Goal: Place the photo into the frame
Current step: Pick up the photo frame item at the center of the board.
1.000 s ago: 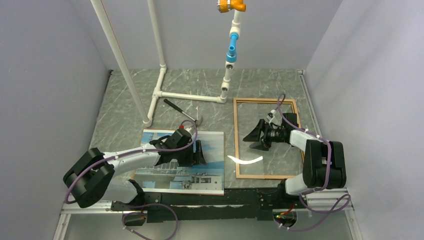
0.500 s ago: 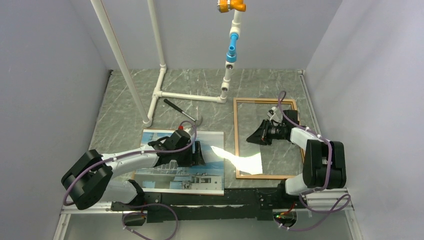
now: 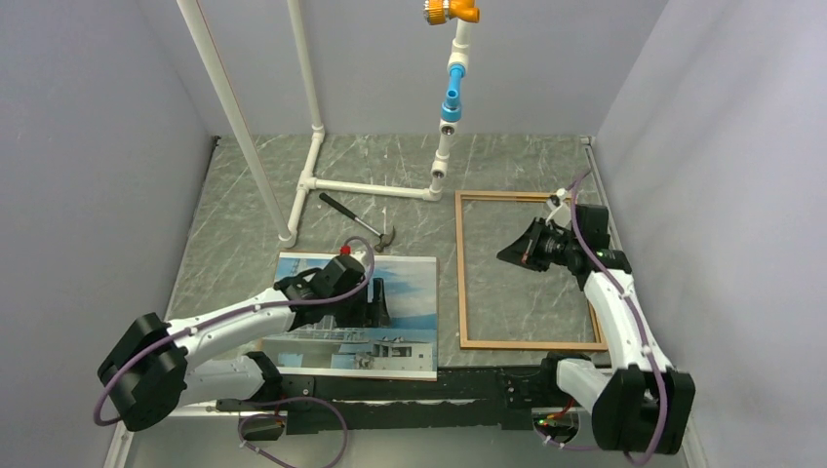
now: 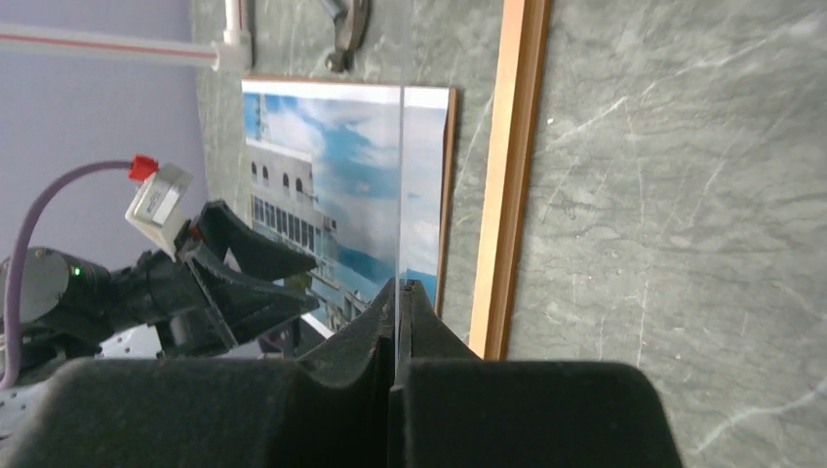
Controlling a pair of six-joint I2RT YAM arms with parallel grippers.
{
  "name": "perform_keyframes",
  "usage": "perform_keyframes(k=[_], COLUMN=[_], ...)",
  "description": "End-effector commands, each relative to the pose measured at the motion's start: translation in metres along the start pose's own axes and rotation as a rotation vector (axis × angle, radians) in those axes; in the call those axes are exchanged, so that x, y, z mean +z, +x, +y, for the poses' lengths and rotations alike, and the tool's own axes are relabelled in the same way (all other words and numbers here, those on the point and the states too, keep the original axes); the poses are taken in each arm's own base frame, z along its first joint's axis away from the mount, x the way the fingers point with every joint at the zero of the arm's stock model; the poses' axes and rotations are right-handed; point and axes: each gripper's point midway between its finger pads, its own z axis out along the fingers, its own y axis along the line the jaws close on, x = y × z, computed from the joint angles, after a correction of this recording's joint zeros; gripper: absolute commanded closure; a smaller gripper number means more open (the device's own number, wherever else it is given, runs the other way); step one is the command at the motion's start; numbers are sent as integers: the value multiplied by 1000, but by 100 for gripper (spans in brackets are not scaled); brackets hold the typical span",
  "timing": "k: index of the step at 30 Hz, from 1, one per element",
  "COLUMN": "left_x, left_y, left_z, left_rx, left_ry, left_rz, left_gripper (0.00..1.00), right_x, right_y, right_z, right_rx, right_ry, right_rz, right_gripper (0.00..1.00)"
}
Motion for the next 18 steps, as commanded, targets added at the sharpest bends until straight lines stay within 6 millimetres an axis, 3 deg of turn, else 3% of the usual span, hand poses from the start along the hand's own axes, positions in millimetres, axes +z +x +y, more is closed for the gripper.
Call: perform_keyframes(k=[1, 5, 9, 18], left_x=[-21, -27, -21, 25], left_y=[-23, -35, -41, -57], left_z=[-31, -57, -82, -123], left_rx=[72, 101, 121, 131], left_ry=[42, 48, 35, -47], left_rz=[-79, -104, -87, -68], left_gripper=[21, 20, 19, 15], right_x=[-36, -63, -89, -141], right_y=[-28, -36, -41, -50], right_z=[20, 35, 55, 77], right_rx=[-23, -41, -63, -138], right_ry=[116, 167, 169, 260], right_rz=[-149, -236, -323, -472], right_gripper=[100, 100, 100, 100])
